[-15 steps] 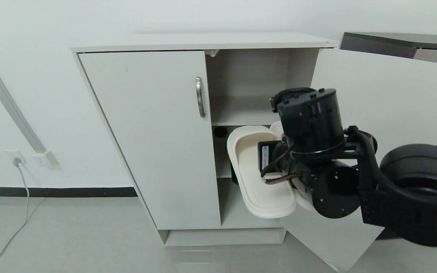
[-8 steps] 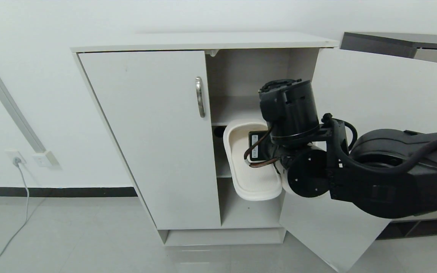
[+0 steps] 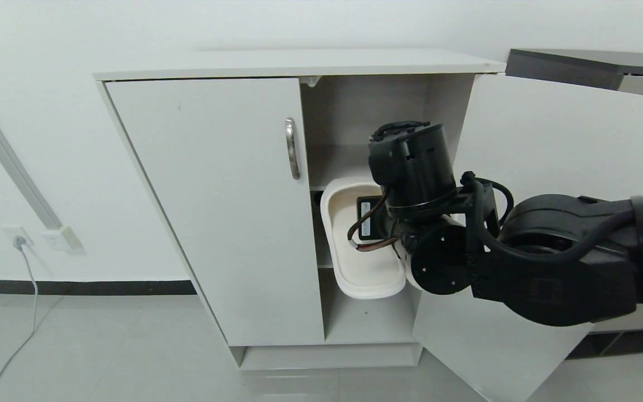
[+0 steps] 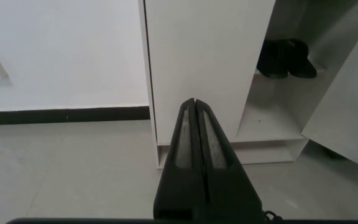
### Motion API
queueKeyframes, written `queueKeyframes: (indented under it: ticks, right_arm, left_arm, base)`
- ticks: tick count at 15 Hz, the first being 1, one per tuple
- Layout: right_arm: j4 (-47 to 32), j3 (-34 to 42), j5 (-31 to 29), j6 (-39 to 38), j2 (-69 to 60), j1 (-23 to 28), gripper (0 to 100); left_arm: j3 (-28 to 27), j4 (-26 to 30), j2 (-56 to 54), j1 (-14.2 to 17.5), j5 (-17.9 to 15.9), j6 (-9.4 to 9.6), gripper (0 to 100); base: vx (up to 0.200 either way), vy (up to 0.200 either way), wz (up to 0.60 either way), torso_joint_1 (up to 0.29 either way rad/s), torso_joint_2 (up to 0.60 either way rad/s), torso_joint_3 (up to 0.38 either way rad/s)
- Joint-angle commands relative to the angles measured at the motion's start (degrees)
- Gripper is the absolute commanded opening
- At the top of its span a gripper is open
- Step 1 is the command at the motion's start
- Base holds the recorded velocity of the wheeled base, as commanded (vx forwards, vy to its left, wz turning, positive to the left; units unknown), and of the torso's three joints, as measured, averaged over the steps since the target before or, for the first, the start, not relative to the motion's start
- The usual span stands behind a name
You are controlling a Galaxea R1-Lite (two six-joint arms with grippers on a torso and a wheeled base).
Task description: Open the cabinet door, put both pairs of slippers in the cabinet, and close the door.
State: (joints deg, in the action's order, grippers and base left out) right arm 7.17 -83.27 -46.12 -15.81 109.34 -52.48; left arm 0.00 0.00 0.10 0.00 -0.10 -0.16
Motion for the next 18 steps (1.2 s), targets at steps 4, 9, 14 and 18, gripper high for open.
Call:
queueKeyframes:
  ticks: [4,9,14,18]
  right_arm:
    - [0.04,0.13,-0.03,-0.01,0.09,0.19,0]
    - [0.04,0.31,-0.03,-0.18,0.61,0.19,0]
    - [1.71,-0.57,0.33,-0.01,1.84,0.54,0]
    - [1.45,-5.23,1.73,0.17,5.10,2.65,0]
  left_arm:
    - [0.00,0.00,0.08,0.00,0.01,-0.02,0]
    - [0.00,0.00,0.08,0.00,0.01,-0.02,0]
    - [0.00,0.00,-0.01,0.00,0.01,-0.02,0]
    - [0.00,0.00,-0.01,0.00,0.01,-0.02,0]
  base:
    - [0.200,0.000,0.00,0.006,0.00,0.001]
    - [0.200,0.000,0.00,0.002,0.00,0.001]
    - [0.000,0.000,0.00,0.000,0.00,0.000]
    - [0.000,0.000,0.00,0.000,0.00,0.000]
